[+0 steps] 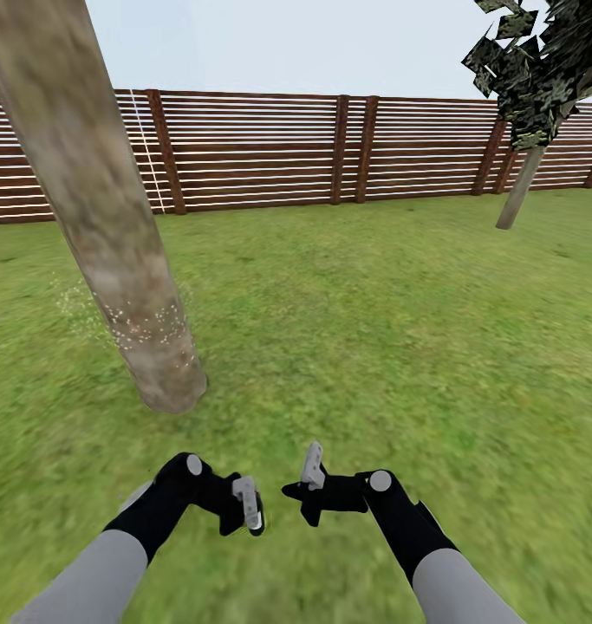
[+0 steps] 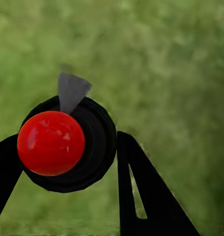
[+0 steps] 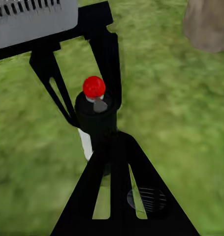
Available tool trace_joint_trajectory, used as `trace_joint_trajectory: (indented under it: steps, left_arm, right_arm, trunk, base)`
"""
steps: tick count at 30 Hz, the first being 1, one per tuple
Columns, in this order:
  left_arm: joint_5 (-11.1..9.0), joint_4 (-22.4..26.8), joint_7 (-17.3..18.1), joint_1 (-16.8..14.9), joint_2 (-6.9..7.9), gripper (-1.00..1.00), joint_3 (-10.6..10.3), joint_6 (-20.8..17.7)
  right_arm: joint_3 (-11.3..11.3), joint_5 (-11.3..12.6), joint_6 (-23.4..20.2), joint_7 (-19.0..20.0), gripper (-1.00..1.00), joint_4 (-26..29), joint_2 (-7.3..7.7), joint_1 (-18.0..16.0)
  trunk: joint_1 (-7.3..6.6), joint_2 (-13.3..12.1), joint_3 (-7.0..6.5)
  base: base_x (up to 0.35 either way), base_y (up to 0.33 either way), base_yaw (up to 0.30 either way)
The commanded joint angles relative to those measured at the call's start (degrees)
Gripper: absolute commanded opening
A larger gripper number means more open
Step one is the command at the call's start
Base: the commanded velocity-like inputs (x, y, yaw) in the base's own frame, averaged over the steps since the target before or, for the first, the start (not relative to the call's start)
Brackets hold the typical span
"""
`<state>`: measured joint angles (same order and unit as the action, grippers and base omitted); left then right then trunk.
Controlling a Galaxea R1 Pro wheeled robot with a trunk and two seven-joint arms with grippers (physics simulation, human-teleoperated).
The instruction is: In the garden, pick up the pesticide atomizer on the floor and spray pesticide onto both trees until each tree trunk is fully covered.
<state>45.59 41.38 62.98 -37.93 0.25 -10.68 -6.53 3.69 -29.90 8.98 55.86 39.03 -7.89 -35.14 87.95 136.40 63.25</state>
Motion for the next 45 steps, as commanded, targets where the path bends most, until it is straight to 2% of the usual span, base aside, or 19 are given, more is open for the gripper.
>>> trace_joint_trajectory:
  steps: [1,7,8,11,13,15,16,17,18,19,20,21,23,24,27,31,36,41,45]
  left_arm:
    - [-0.1,0.1,0.2,0.2,1.22,-1.0,-0.1,-0.5]
    - [0.1,-0.1,0.2,1.2,12.74,-1.0,-0.2,-0.3]
    - [0.1,-0.1,0.2,2.3,14.99,-1.0,-0.2,-0.3]
    - [-0.2,-2.4,-1.2,3.9,18.25,-1.0,0.4,-0.4]
    - [-0.5,-3.4,-7.6,4.0,17.76,-1.0,5.0,-0.5]
    - [-3.4,-8.1,-16.7,4.1,15.07,-1.0,11.9,-0.4]
    - [-8.2,-13.6,-25.0,4.1,13.9,-1.0,16.5,0.6]
    - [-10.6,-16.1,-28.9,4.1,13.52,-1.0,18.2,2.1]
    - [-18.6,-23.4,-40.4,4.2,13.15,-1.0,22.2,10.8]
    - [-21.5,-26.4,-44.8,4.4,13.13,-1.0,23.2,14.6]
    - [-26.9,-31.4,-53.7,5.8,13.17,-1.0,24.3,22.2]
    - [-29.3,-33.1,-58.3,7.5,13.18,-1.0,24.6,26.3]
    - [-31.8,-34.4,-62.8,11.1,13.09,-1.0,25.0,31.5]
    - [-32.3,-34.9,-63.6,12.1,13.06,-1.0,25.0,32.5]
    - [-32.8,-36.1,-64.3,15.5,12.74,-1.0,25.2,33.4]
    - [-32.9,-39.1,-64.5,16.6,12.16,-1.0,25.2,33.7]
    - [-32.8,-39.5,-64.5,16.7,12.14,-1.0,25.2,33.6]
    - [-32.8,-39.5,-64.5,16.7,12.14,-1.0,25.2,33.6]
    - [-32.8,-39.5,-64.5,16.7,11.72,-1.0,25.2,33.8]
  right_arm:
    - [-0.1,-0.6,0.5,0.0,-1.0,0.0,-0.02,0.0]
    - [-0.1,-0.7,0.7,0.1,-1.0,-0.1,0.26,0.0]
    - [-0.2,-0.7,0.7,0.1,1.0,-0.3,0.38,0.0]
    - [-0.5,-0.7,0.7,0.1,1.0,-0.5,2.05,0.0]
    - [-0.6,-0.5,0.8,-1.1,1.0,-0.8,4.31,0.0]
    - [-1.4,-0.3,0.9,-10.9,1.0,-5.1,6.65,0.1]
    - [-4.8,-0.3,1.2,-22.8,1.0,-10.7,7.23,0.1]
    - [-6.5,-0.2,1.7,-28.1,1.0,-13.2,7.35,0.1]
    - [-9.8,-0.2,5.5,-41.0,1.0,-20.0,7.48,0.1]
    - [-10.5,-0.2,7.8,-45.5,1.0,-22.5,7.48,0.1]
    - [-11.3,-0.2,14.4,-56.2,1.0,-27.8,7.36,0.2]
    - [-11.6,-0.2,19.0,-64.1,1.0,-31.0,7.25,0.7]
    - [-11.7,-0.2,26.3,-77.1,1.0,-35.1,7.1,3.1]
    - [-11.8,-0.2,28.0,-80.0,1.0,-35.9,7.04,4.5]
    - [-11.8,-0.3,29.3,-82.4,1.0,-37.2,5.53,7.0]
    - [-11.5,-0.7,29.5,-82.7,1.0,-37.4,2.99,8.8]
    - [-11.6,-0.6,29.5,-82.8,1.0,-37.4,3.18,9.2]
    - [-11.6,-0.6,29.5,-82.8,1.0,-37.4,3.4,14.3]
    - [-11.7,-0.6,29.5,-82.8,1.0,-37.4,3.41,15.6]
  trunk:
    - [-0.01,0.0,0.05]
    - [-0.01,0.0,0.05]
    - [-0.01,0.0,0.05]
    - [-0.01,0.0,0.05]
    - [-0.01,0.0,0.05]
    - [-0.01,0.0,0.05]
    - [-0.01,0.0,0.05]
    - [-0.01,0.0,0.05]
    - [-0.01,0.0,0.05]
    - [-0.01,0.0,0.05]
    - [-0.01,0.0,0.05]
    - [-0.01,0.0,0.05]
    - [-0.01,0.0,0.05]
    - [-0.01,0.0,0.05]
    - [-0.01,0.0,0.05]
    - [-0.01,0.0,0.05]
    - [-0.01,0.0,0.05]
    - [-0.01,0.0,0.05]
    - [-0.01,0.0,0.05]
  base:
    - [0.0,0.0,0.0]
    - [0.0,0.0,0.0]
    - [0.0,0.0,0.0]
    - [0.0,0.0,0.0]
    - [0.0,0.0,0.0]
    - [0.0,0.0,0.0]
    - [0.0,0.0,0.0]
    - [0.0,0.0,0.0]
    - [0.0,0.0,0.0]
    - [0.0,0.0,0.0]
    - [0.0,0.0,0.0]
    - [0.0,0.0,0.0]
    - [0.0,0.0,0.0]
    - [0.0,0.0,0.0]
    - [0.0,0.0,0.0]
    - [0.0,0.0,0.0]
    - [0.0,0.0,0.0]
    - [0.0,0.0,0.0]
    - [0.0,0.0,0.0]
